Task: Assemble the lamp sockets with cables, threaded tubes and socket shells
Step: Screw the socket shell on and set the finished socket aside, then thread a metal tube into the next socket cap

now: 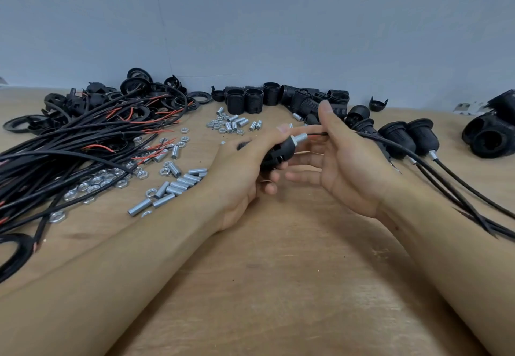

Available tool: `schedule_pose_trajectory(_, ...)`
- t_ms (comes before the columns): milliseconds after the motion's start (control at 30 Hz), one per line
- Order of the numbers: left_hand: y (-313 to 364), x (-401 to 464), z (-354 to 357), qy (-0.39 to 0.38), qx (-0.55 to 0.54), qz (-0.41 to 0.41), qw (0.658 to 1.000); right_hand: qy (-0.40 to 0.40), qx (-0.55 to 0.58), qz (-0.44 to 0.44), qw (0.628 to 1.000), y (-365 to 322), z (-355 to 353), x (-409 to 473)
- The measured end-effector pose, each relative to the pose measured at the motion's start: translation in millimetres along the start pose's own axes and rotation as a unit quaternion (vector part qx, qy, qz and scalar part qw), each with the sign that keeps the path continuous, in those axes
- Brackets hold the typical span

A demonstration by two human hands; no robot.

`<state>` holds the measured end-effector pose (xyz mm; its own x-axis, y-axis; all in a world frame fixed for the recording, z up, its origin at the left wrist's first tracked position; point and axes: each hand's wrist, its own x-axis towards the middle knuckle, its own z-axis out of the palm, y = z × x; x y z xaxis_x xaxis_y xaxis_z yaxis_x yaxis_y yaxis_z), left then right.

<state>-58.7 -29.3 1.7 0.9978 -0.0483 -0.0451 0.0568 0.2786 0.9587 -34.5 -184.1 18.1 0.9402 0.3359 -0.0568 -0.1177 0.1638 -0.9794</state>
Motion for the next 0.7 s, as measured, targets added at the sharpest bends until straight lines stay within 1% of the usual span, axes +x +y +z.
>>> schedule_pose_trajectory(133,-1.1,1.9,-2.5,0.010,0.007,0.020,1.000,0.041,0.033,-0.005,0.999,-2.7,-4.6,1.2)
schedule_pose_trajectory(233,-0.8,1.9,-3.7,0.017,0.003,0.025,1.000,0.005,0.024,0.007,1.000,-3.6,-5.7,1.3)
schedule_pose_trajectory(300,-2.2,2.6,-5.0,0.034,0.029,0.029,0.999,-0.017,0.004,0.001,1.000,-2.2,-5.1,1.2)
schedule_pose_trajectory(367,-3.3,2.8,-5.7,0.041,0.060,0.035,0.997,-0.015,-0.014,-0.017,1.000,-0.6,-5.0,1.2)
schedule_pose_trajectory(467,-2.9,1.8,-4.9,0.025,0.072,0.047,0.996,-0.004,-0.023,-0.039,0.999,-0.7,-5.0,1.5)
schedule_pose_trajectory(533,-2.5,0.7,-3.2,0.014,0.070,0.048,0.996,-0.007,-0.018,-0.037,0.999,-1.2,-5.3,1.3)
schedule_pose_trajectory(700,0.0,0.1,-3.1,-0.015,0.056,0.050,0.997,-0.042,0.026,0.018,0.999,-5.4,-5.7,0.4)
